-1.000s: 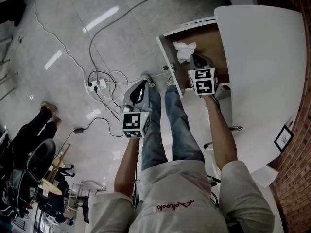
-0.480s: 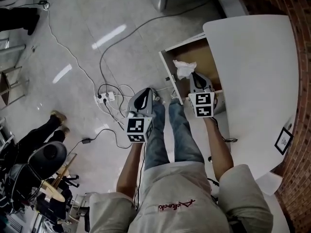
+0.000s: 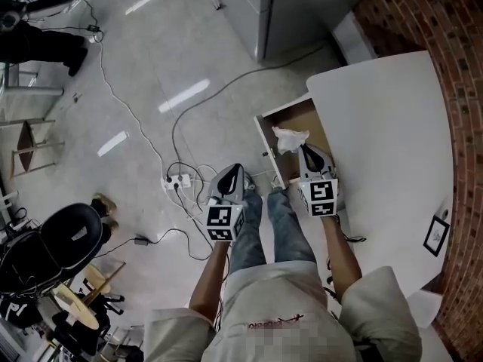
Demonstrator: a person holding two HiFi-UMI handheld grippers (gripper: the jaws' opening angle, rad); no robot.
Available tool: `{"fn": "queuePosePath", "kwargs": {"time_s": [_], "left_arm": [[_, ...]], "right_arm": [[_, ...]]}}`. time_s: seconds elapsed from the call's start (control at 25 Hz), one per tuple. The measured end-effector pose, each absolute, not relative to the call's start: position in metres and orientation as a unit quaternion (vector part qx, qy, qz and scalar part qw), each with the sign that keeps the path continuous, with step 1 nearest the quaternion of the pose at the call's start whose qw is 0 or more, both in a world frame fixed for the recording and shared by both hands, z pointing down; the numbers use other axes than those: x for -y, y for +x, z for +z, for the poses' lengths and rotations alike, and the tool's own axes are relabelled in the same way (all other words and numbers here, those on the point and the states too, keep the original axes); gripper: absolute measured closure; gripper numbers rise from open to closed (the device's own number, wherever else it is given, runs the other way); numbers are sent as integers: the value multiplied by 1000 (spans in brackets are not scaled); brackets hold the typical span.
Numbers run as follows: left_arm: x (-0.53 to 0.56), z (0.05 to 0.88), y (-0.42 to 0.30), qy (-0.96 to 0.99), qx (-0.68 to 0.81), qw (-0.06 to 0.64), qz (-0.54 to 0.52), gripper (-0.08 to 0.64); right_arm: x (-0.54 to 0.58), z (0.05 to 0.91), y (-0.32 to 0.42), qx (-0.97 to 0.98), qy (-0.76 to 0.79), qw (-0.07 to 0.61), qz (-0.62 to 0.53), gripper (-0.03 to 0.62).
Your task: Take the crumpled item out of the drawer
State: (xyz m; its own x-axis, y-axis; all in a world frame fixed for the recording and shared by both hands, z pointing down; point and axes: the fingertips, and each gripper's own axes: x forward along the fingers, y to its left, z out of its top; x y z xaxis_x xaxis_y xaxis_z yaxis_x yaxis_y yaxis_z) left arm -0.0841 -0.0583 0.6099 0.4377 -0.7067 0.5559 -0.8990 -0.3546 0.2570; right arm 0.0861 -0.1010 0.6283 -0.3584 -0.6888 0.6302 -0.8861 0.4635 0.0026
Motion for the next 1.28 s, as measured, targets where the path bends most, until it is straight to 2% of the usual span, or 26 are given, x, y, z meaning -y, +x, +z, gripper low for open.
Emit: {"fn": "queuePosePath", "kwargs": {"time_s": [0.6, 0.96, 1.28], "left_arm": [[100, 469, -109, 816, 537, 179, 118, 551], [114, 398, -132, 815, 556, 141, 79, 551], [120, 364, -145, 812, 572, 99, 59, 551]], "right_arm": [[132, 447, 80, 826, 527, 181, 80, 572], [134, 376, 78, 824, 544, 150, 42, 572], [136, 346, 81, 824, 551, 129, 14, 572]]}}
